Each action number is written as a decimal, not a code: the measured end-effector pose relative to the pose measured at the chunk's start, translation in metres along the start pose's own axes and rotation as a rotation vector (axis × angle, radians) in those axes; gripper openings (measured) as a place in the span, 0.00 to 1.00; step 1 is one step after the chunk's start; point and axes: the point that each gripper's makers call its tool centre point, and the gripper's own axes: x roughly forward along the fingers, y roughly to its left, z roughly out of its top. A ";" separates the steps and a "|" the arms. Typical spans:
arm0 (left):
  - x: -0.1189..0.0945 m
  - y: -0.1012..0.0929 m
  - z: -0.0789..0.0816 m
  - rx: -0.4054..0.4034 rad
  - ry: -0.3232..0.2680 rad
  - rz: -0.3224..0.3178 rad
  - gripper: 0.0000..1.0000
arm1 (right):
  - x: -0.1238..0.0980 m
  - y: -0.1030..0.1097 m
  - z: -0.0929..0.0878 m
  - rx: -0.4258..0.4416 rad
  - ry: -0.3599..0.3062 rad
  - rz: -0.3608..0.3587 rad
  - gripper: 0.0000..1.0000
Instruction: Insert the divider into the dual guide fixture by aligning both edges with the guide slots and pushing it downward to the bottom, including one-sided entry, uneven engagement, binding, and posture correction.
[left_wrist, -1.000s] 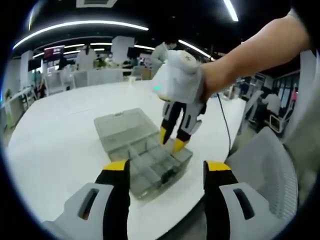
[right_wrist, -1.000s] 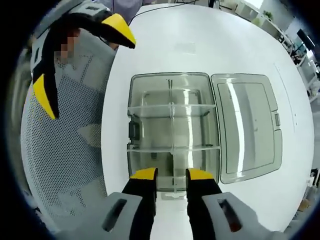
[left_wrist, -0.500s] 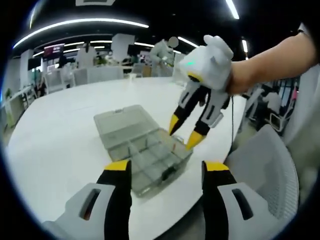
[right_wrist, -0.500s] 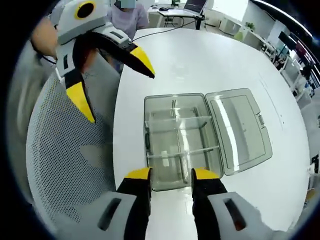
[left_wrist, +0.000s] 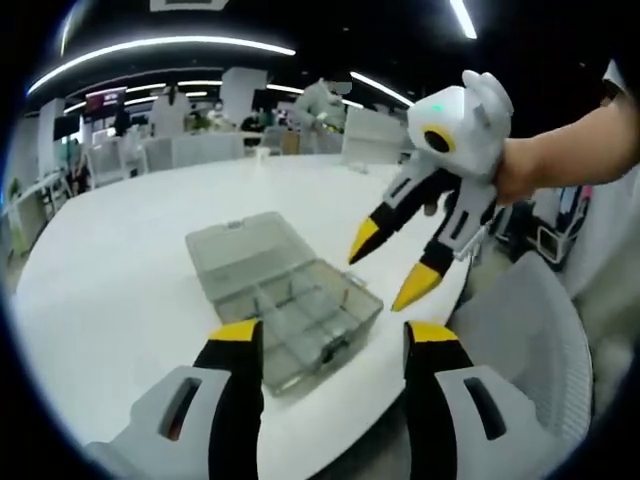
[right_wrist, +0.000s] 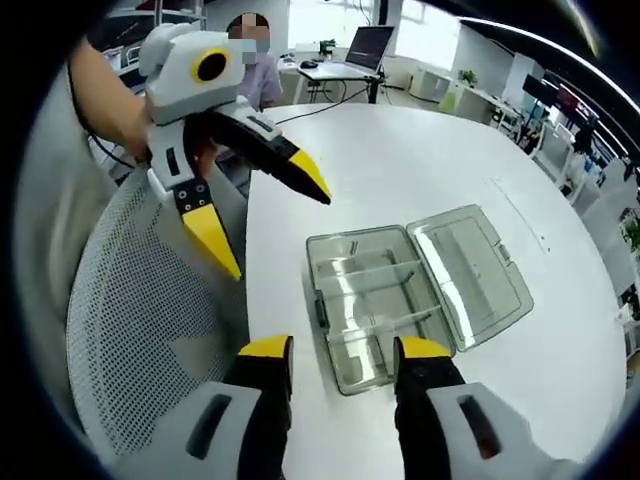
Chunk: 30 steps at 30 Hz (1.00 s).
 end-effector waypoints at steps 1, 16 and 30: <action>-0.001 0.001 0.000 0.006 0.002 -0.001 0.54 | -0.001 0.001 0.002 0.008 -0.018 -0.003 0.38; -0.038 0.029 0.013 0.089 -0.002 0.000 0.56 | -0.018 0.024 0.013 0.091 -0.142 -0.023 0.46; -0.054 0.074 -0.009 0.092 0.041 0.040 0.56 | -0.019 0.038 0.021 0.127 -0.180 -0.024 0.50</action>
